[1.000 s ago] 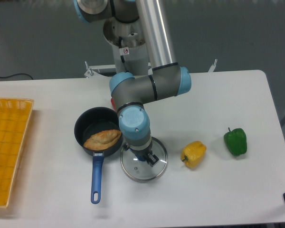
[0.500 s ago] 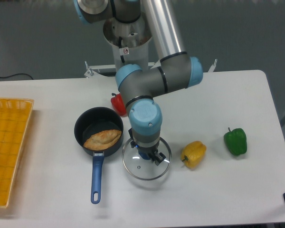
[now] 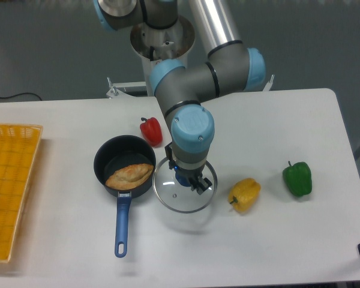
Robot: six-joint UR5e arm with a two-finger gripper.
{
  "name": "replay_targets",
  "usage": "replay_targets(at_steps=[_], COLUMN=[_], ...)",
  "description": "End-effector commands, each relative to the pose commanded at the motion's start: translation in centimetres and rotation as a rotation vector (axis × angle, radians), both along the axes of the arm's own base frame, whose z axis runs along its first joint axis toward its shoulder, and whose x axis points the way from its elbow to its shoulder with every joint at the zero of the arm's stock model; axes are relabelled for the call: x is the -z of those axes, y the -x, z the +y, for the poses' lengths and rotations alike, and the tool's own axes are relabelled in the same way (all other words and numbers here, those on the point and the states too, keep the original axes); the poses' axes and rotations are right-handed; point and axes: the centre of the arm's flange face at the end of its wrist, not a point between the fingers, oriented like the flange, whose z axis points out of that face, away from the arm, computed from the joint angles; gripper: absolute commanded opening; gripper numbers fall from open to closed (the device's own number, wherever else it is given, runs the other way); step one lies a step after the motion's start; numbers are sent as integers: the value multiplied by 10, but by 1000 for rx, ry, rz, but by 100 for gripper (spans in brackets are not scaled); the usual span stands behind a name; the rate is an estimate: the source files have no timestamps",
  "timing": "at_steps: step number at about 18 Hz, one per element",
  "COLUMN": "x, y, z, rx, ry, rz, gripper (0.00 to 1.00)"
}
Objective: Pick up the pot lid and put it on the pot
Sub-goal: 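Lift the glass lid up off the table by its knob, then carry the lid over the blue saucepan and lower it onto the rim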
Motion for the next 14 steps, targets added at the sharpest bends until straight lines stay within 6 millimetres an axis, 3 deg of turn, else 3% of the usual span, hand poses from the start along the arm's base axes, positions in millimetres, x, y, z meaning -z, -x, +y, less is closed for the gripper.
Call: replay_targets(at_steps=[14], x=[2], y=[-118], z=[22], rx=[-17], ry=[27], rz=[3], gripper=[41])
